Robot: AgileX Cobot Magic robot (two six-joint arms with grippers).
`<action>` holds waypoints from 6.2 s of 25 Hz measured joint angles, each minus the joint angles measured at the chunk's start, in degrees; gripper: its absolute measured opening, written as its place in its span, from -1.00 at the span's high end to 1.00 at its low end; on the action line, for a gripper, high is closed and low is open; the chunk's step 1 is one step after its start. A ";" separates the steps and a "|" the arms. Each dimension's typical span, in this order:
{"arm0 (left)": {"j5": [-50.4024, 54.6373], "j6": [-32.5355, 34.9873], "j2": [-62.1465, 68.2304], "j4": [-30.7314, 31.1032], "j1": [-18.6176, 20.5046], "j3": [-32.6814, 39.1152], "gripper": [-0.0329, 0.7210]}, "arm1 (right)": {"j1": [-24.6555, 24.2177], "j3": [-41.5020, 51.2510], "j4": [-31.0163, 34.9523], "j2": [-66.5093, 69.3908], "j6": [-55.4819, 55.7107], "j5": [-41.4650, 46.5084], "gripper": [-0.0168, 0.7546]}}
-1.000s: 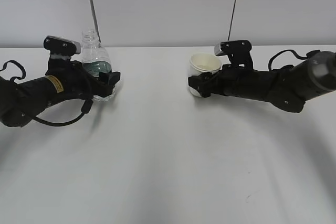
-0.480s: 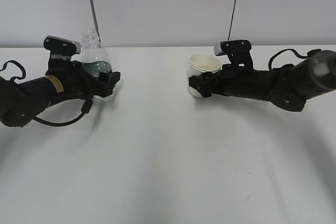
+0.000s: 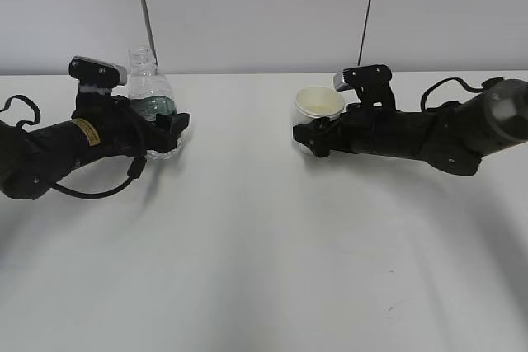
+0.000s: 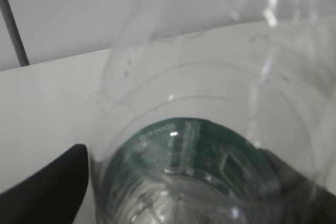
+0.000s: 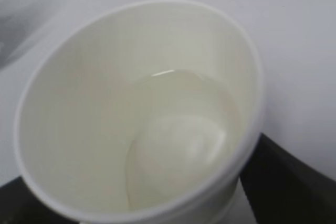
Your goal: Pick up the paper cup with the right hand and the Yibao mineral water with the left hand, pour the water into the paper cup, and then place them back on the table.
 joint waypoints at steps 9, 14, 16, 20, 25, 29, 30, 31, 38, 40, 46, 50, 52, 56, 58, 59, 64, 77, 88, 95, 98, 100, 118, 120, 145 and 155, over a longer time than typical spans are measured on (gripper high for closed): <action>0.00 0.00 0.00 0.13 0.00 0.00 -0.61 | 0.00 0.00 -3.70 -1.04 3.07 2.46 -0.75; 0.00 0.00 0.00 0.13 0.00 0.00 -0.61 | 0.00 0.00 -5.24 -2.77 4.34 5.13 -0.74; 0.00 0.00 0.00 0.15 0.00 0.00 -0.61 | 0.00 0.00 -6.89 -2.77 6.15 5.46 -0.71; 0.00 0.00 0.00 0.27 0.00 0.00 -0.61 | 0.00 0.00 -10.67 -2.77 10.08 6.14 -0.62; 0.00 0.00 0.00 0.27 0.00 0.00 -0.61 | 0.00 0.00 -13.67 -2.86 13.58 6.59 -0.59; 0.00 0.00 0.00 0.27 0.00 0.00 -0.61 | 0.00 0.00 -17.72 -3.00 17.06 7.51 -0.58; 0.00 0.00 0.00 0.27 0.00 0.00 -0.61 | 0.00 0.00 -19.15 -3.25 17.98 7.76 -0.58; 0.00 0.00 0.00 0.27 0.00 0.00 -0.61 | 0.00 0.00 -20.61 -3.51 19.11 7.90 -0.58; 0.00 0.00 0.00 0.27 0.00 0.00 -0.61 | 0.00 0.00 -24.22 -5.10 23.63 8.64 -0.58; 0.00 0.00 0.00 0.27 0.00 0.00 -0.61 | 0.00 0.00 -25.66 -5.10 25.24 9.27 -0.58; 0.00 0.00 0.00 0.27 0.00 0.00 -0.61 | 0.00 0.00 -30.73 -6.03 30.37 11.54 -0.58; 0.00 0.00 0.00 0.27 0.00 0.00 -0.61 | 0.00 0.00 -34.69 -7.48 34.36 11.66 -0.58; 0.00 0.00 0.00 0.27 0.00 0.00 -0.61 | 0.00 0.00 -37.15 -7.86 36.57 11.66 -0.58; 0.00 0.00 0.00 0.27 0.00 0.00 -0.61 | 0.00 0.00 -42.32 -8.49 41.78 11.66 -0.58; 0.00 0.00 0.00 0.27 0.00 0.00 -0.61 | 0.00 0.00 -45.09 -9.09 44.02 11.66 -0.57; 0.00 0.00 0.00 0.27 0.00 0.00 -0.61 | 0.00 0.00 -46.48 -9.41 45.38 11.54 -0.57; 0.00 0.00 0.00 0.27 0.00 0.00 -0.66 | 0.00 0.00 -52.14 -11.16 51.30 11.32 -0.57; -0.43 0.00 0.00 0.27 0.00 0.00 -0.75 | 0.00 0.00 -59.64 -13.62 61.49 9.23 -0.56; -0.35 -0.59 -2.05 0.27 0.00 0.26 -0.75 | 0.00 1.82 -59.87 -17.34 62.93 7.48 -0.56; 3.07 -2.82 -4.80 0.42 0.00 0.44 -0.75 | 0.00 1.93 -59.87 -20.32 63.26 7.40 -0.58; 4.14 -3.19 -5.76 0.55 -0.27 0.44 -0.74 | 0.00 1.93 -59.87 -21.05 63.26 7.40 -0.57; 4.43 -3.35 -5.97 1.05 -0.86 0.44 -0.74 | 0.00 1.93 -59.87 -21.08 63.26 7.40 -0.57; 8.43 -4.57 -13.33 0.46 -1.52 0.60 -0.73 | 0.00 2.06 -59.87 -27.40 63.30 9.59 -0.56; 9.37 -4.77 -14.44 0.46 -1.52 0.60 -0.73 | 0.00 2.06 -59.87 -27.66 63.30 9.59 -0.56; 66.58 -7.60 -29.17 -12.14 -1.52 -14.84 -0.68 | 0.00 -6.94 -59.54 -29.09 63.30 27.54 -0.56; 106.33 -4.97 -29.18 -18.52 -1.52 -29.99 -0.66 | 0.00 -7.08 -59.37 -29.09 63.30 29.23 -0.56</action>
